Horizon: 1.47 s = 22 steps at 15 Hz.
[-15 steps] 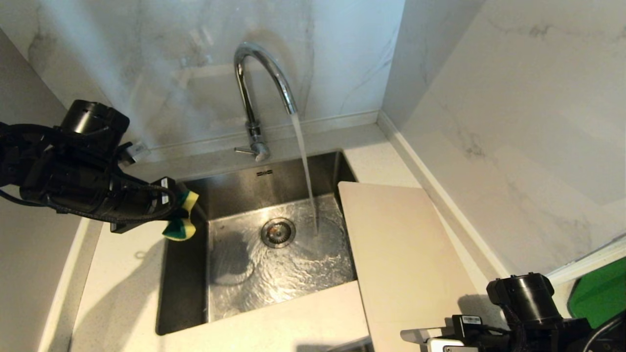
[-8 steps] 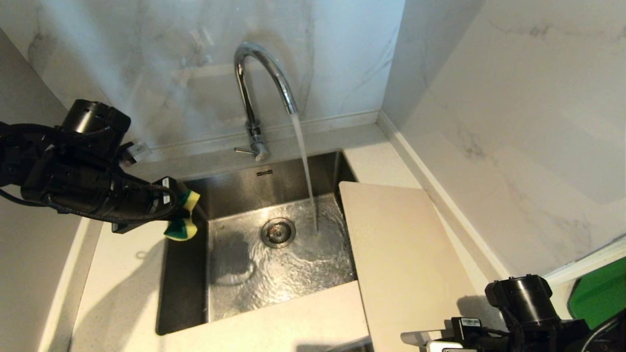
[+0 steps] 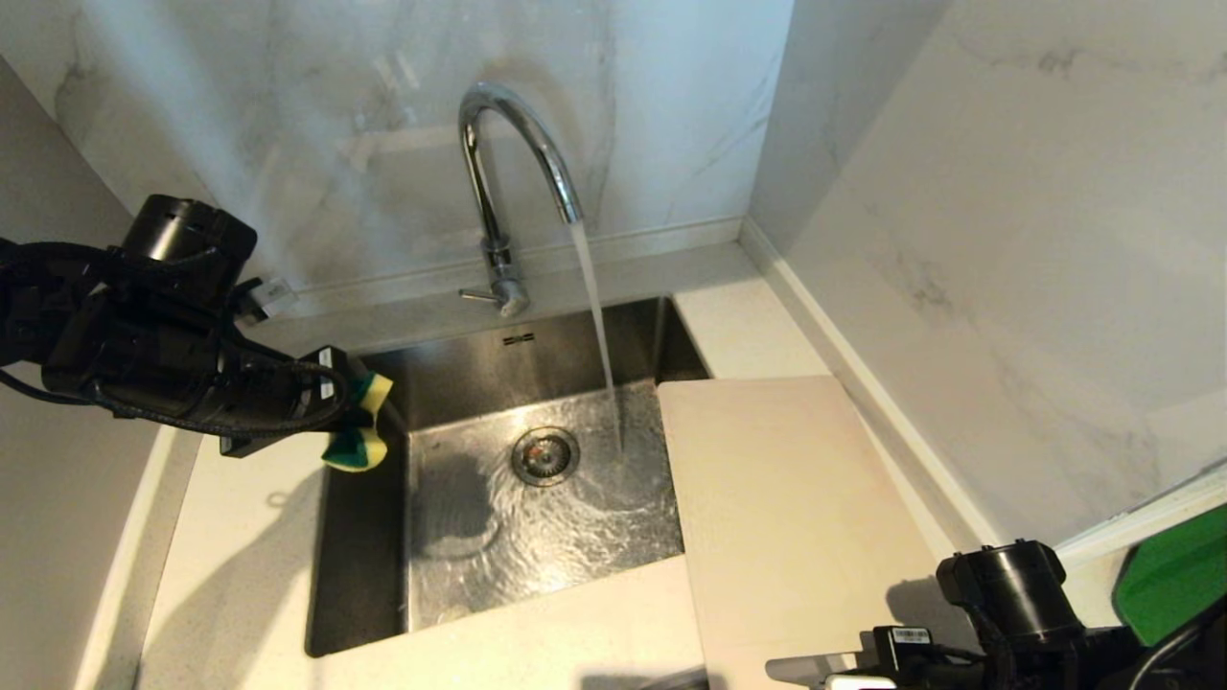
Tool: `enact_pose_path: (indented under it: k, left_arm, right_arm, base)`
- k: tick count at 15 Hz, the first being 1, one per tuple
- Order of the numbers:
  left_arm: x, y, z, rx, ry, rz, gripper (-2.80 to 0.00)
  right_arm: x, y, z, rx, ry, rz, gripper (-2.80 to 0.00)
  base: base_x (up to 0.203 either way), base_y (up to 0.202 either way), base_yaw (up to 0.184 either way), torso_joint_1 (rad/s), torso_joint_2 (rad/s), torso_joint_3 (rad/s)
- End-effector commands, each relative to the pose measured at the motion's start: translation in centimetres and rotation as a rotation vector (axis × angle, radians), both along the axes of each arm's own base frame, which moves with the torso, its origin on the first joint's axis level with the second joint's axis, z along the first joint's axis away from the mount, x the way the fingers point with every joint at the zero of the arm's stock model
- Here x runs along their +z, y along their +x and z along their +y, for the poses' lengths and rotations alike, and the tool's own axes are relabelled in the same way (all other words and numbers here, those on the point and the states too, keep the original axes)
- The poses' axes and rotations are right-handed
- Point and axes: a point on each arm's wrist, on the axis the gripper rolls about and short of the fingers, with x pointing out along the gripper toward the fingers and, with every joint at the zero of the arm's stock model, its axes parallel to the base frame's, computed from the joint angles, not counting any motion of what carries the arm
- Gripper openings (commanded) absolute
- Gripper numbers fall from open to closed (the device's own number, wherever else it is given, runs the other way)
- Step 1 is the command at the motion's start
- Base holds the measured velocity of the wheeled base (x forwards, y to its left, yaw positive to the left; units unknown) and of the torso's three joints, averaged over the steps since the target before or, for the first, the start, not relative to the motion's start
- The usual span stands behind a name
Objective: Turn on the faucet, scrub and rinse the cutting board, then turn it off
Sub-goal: Put down the cutting board
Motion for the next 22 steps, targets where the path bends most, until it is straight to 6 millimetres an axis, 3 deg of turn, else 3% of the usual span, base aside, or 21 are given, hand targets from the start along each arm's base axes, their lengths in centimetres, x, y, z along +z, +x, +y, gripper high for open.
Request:
enact_pose_path:
  k: [1, 22]
  left_arm:
    - [-0.1, 0.0, 0.0, 0.002, -0.003, 0.007, -2.8]
    - [-1.0, 1.4, -0.4, 0.0, -0.01, -0.004, -2.8]
  right_arm:
    - [-0.3, 0.0, 0.0, 0.005, -0.013, 0.006, -2.8]
    - [-1.9, 0.8, 0.4, 0.007, -0.042, 0.072, -2.8]
  base:
    - [0.0, 0.0, 0.0, 0.0, 0.0, 0.0]
    - [0.0, 0.0, 0.0, 0.0, 0.0, 0.0]
